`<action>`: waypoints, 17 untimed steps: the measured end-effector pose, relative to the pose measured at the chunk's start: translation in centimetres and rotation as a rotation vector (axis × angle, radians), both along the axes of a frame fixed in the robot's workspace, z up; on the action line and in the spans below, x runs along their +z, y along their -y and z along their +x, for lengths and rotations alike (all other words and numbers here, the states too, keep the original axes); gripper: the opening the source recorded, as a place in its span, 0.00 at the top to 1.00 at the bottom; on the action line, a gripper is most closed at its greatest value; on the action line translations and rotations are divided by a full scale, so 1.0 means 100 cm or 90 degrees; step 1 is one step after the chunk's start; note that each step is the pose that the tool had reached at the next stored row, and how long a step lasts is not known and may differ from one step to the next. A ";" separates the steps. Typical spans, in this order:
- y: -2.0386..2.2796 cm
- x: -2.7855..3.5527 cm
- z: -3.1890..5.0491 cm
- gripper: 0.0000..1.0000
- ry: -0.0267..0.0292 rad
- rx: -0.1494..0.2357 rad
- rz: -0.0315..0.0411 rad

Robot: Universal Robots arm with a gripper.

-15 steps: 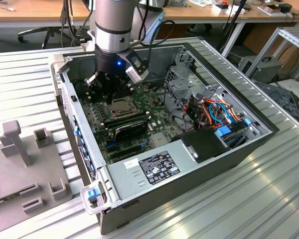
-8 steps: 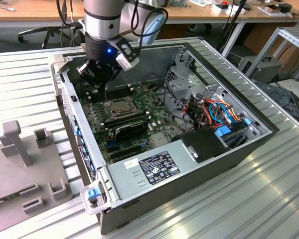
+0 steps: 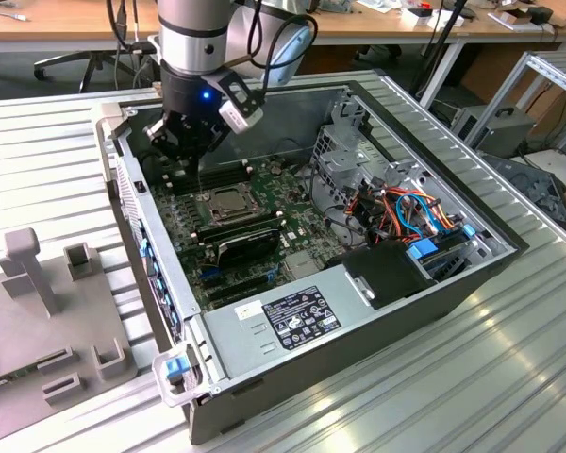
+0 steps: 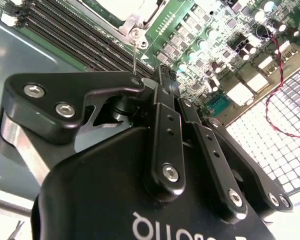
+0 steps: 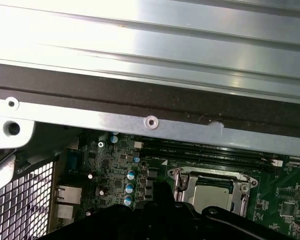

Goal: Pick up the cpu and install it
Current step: 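Install the first cpu locking lever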

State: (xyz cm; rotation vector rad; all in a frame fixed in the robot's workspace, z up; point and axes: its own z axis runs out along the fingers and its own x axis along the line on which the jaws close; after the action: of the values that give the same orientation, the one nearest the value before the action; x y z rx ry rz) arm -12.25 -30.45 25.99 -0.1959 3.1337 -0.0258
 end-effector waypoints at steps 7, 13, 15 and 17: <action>-0.0001 -0.0002 0.0114 0.89 -0.0005 0.000 0.0001; 0.0003 -0.0003 0.0137 0.89 -0.0004 0.000 0.0002; 0.0011 -0.0003 0.0119 0.89 -0.0005 0.000 0.0002; 0.0021 -0.0003 0.0081 0.89 -0.0005 0.000 0.0002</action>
State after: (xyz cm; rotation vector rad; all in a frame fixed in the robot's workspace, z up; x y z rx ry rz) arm -11.44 -30.66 25.96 -0.1960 3.1346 -0.0253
